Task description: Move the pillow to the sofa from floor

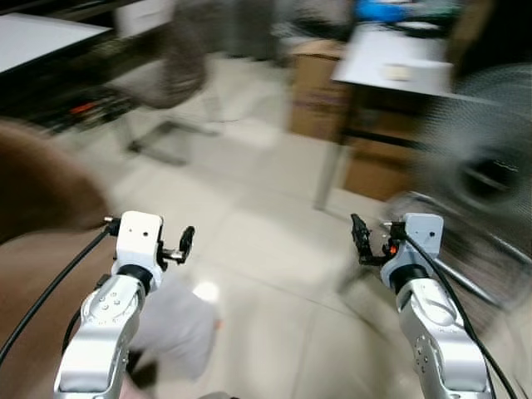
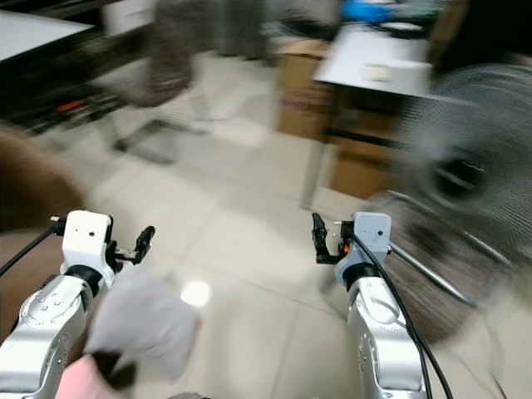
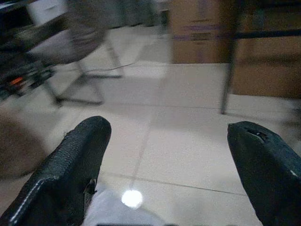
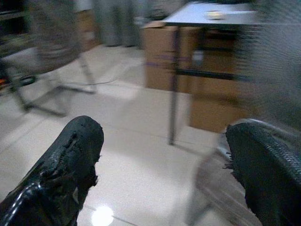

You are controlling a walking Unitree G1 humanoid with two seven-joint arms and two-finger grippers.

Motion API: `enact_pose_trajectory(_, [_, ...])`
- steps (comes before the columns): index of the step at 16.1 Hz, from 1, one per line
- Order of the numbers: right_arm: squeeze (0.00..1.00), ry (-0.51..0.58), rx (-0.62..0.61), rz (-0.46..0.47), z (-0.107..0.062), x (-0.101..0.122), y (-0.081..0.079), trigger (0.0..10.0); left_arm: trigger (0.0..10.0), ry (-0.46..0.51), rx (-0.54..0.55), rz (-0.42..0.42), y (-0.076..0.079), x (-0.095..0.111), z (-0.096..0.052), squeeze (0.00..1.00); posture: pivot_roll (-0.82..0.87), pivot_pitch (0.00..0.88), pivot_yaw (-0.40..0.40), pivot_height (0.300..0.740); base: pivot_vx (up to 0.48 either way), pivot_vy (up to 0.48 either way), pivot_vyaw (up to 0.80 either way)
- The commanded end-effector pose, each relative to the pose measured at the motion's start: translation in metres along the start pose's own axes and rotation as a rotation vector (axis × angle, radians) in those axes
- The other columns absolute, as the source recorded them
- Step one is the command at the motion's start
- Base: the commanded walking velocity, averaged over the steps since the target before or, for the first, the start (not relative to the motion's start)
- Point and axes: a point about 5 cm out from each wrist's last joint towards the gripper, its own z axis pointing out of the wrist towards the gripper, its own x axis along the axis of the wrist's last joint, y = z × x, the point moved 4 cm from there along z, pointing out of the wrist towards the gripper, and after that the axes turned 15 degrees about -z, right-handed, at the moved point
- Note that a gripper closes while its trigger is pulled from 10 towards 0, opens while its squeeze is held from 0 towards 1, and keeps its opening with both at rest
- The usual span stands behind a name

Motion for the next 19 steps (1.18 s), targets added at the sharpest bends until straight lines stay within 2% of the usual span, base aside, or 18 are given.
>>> enact_pose_trajectory(1, [0.00, 0.003, -0.018, -0.004, -0.001, 0.004, 0.007, 10.0, 10.0, 0.001, -0.011, 0.013, 0.004, 0.001, 0.001, 0.00, 0.01, 0.000, 0.025, 0.740, 0.000, 0.270, -0.42])
enact_pose_trajectory(3, [0.00, 0.000, -0.016, -0.028, 0.000, 0.004, 0.010, 10.0, 10.0, 0.002, -0.008, 0.011, 0.004, 0.000, 0.001, 0.00, 0.01, 0.000, 0.021, 0.740, 0.000, 0.274, 0.00])
enact_pose_trajectory(10, [0.00, -0.016, -0.001, -0.012, 0.003, 0.005, 0.009, 10.0, 10.0, 0.012, 0.003, 0.010, 0.002, 0.002, 0.001, 0.00, 0.01, 0.000, 0.008, 0.740, 0.000, 0.271, 0.00])
enact_pose_trajectory(11, [0.00, -0.003, 0.000, -0.080, 0.001, 0.007, 0.011, 10.0, 10.0, 0.012, 0.003, 0.006, 0.003, 0.001, 0.002, 0.00, 0.01, 0.000, 0.003, 0.740, 0.000, 0.255, 0.00])
enact_pose_trajectory(12, [0.00, 0.000, 0.003, -0.083, 0.001, 0.007, 0.012, 10.0, 10.0, 0.013, 0.004, 0.005, 0.004, 0.001, 0.002, 0.00, 0.01, 0.000, -0.003, 0.740, 0.000, 0.000, 0.00])
enact_pose_trajectory(15, [0.00, 0.017, 0.020, -0.186, -0.004, 0.010, 0.032, 10.0, 10.0, 0.021, 0.015, 0.001, 0.003, 0.001, 0.003, 0.00, 0.01, 0.000, -0.015, 0.740, 0.000, 0.000, 0.00])
enact_pose_trajectory(17, [0.00, 0.010, 0.027, -0.143, -0.009, 0.010, 0.040, 10.0, 10.0, 0.024, 0.019, 0.002, 0.002, 0.001, 0.003, 0.00, 0.01, 0.000, -0.020, 0.740, 0.000, 0.000, 0.00])
enact_pose_trajectory(18, [0.00, 0.022, 0.015, -0.078, -0.012, 0.014, 0.043, 10.0, 10.0, 0.032, 0.020, 0.004, 0.002, 0.002, 0.004, 0.00, 0.00, 0.000, -0.016, 0.740, 0.000, 0.000, 0.00])
enact_pose_trajectory(19, [0.00, 0.048, -0.018, -0.057, -0.011, 0.020, 0.043, 10.0, 10.0, 0.040, 0.015, 0.002, 0.003, 0.004, 0.005, 0.00, 0.00, 0.000, -0.012, 0.740, 0.000, 0.000, 0.00])
